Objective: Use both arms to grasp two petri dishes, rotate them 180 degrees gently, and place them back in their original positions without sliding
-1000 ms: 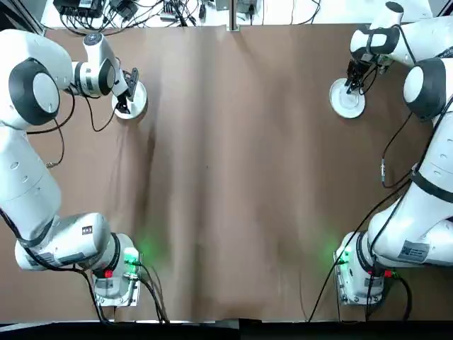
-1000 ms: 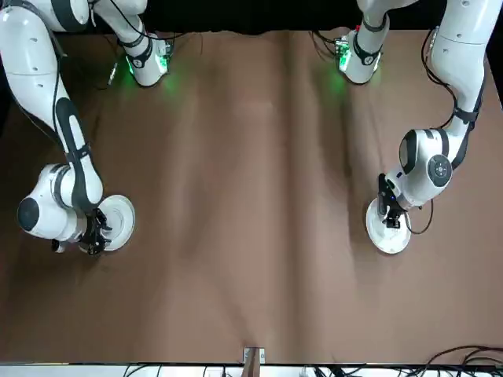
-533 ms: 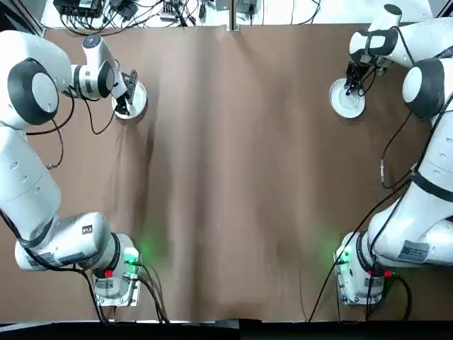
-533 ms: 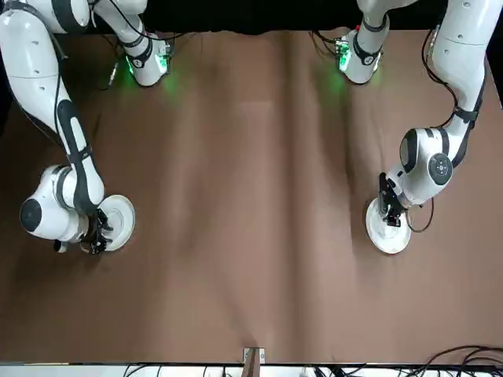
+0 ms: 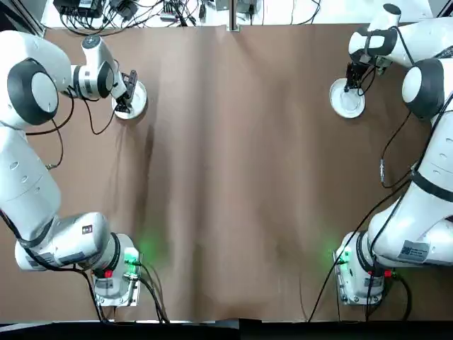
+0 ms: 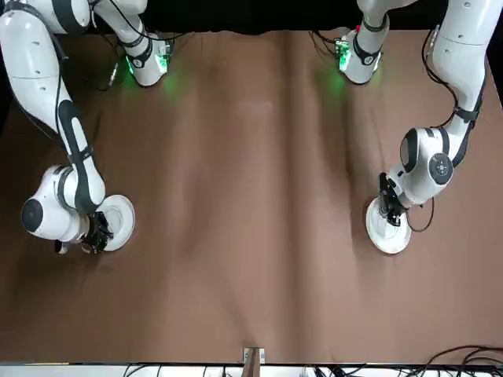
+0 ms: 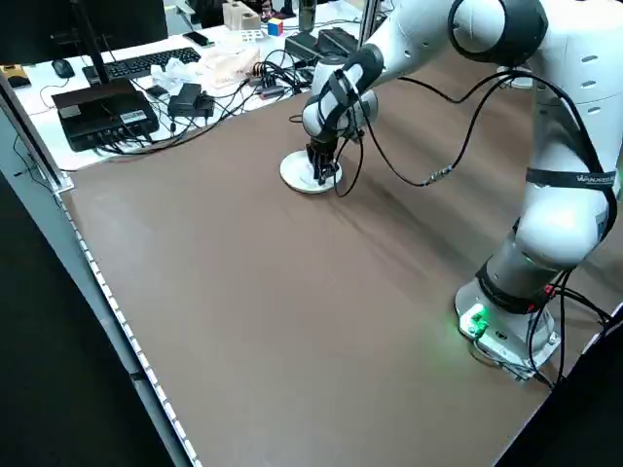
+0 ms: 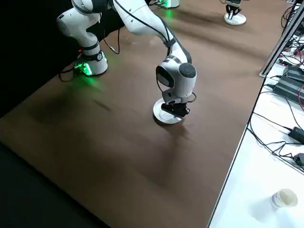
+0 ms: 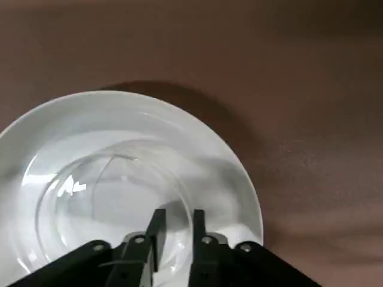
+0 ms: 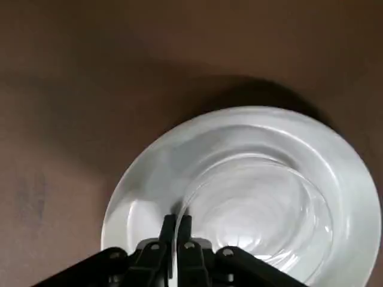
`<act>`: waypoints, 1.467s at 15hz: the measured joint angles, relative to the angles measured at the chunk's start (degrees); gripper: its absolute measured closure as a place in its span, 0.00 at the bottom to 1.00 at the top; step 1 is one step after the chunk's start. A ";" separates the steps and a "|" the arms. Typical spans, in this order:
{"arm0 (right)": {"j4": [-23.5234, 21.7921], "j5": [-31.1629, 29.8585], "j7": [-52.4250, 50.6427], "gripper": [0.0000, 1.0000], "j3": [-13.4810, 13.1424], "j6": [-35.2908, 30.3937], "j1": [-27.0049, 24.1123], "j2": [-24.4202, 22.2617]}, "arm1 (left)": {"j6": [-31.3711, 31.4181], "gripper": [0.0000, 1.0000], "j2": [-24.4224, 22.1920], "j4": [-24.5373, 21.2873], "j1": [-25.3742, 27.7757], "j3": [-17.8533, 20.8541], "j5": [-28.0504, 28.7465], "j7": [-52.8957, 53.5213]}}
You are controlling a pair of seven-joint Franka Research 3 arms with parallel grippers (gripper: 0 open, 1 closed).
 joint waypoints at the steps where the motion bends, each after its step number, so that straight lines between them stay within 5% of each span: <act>1: 0.14 -0.01 -0.05 0.96 0.07 0.00 0.15 0.00 | 0.02 0.78 0.00 0.00 0.01 0.00 0.00 0.00; 4: 0.87 -0.02 -0.05 0.96 0.23 0.00 0.89 -0.09 | 0.09 0.94 -0.02 0.00 0.05 -0.01 0.00 0.03; 17: 5.78 -0.19 -15.64 0.96 0.21 -8.60 1.51 -4.16 | -1.07 0.96 -4.58 0.17 0.11 -0.25 0.00 -0.21; 22: 7.14 -0.19 -21.77 0.96 0.18 -12.12 1.29 -4.40 | -9.07 0.96 -12.16 0.83 0.19 -0.36 -0.01 -22.92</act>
